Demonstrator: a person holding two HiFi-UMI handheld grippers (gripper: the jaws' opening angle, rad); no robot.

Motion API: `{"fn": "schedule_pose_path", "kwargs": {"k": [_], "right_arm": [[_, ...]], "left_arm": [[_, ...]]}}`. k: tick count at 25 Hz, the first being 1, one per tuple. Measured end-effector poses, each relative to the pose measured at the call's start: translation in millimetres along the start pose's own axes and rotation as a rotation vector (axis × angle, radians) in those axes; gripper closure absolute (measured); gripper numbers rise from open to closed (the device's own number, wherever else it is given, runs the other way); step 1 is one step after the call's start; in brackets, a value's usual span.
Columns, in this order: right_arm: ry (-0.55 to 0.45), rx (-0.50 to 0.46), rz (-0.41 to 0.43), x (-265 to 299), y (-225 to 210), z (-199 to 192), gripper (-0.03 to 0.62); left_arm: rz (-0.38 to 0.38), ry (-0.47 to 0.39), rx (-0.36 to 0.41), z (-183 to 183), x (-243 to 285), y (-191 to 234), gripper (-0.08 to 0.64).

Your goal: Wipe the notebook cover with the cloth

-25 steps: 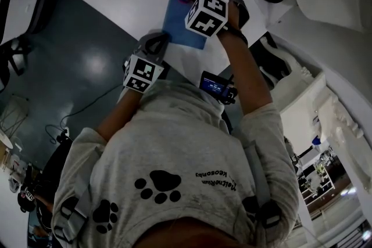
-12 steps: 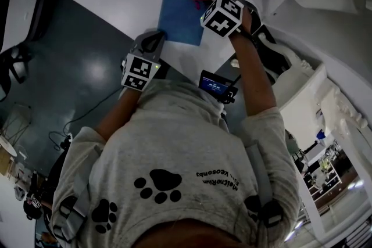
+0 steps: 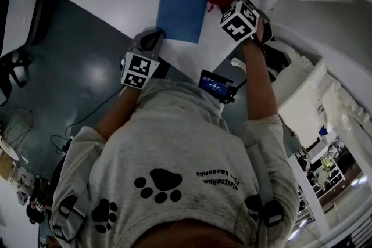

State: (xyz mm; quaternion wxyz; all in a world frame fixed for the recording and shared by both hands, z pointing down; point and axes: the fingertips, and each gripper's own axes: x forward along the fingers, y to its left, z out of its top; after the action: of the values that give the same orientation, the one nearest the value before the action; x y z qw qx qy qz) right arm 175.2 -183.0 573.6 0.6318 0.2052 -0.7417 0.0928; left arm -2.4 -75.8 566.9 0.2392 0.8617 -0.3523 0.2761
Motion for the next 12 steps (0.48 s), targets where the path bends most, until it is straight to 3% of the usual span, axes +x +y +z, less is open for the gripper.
{"fn": "schedule_pose_path", "kwargs": {"k": [4, 12], "right_arm": [[-0.057, 0.065, -0.039, -20, -2, 1, 0.523], [-0.216, 0.045, -0.083, -50, 12, 49, 0.523]], "left_arm": [[0.0, 0.0, 0.001, -1, 1, 1, 0.565], [-0.003, 0.001, -0.003, -1, 3, 1, 0.564]]}}
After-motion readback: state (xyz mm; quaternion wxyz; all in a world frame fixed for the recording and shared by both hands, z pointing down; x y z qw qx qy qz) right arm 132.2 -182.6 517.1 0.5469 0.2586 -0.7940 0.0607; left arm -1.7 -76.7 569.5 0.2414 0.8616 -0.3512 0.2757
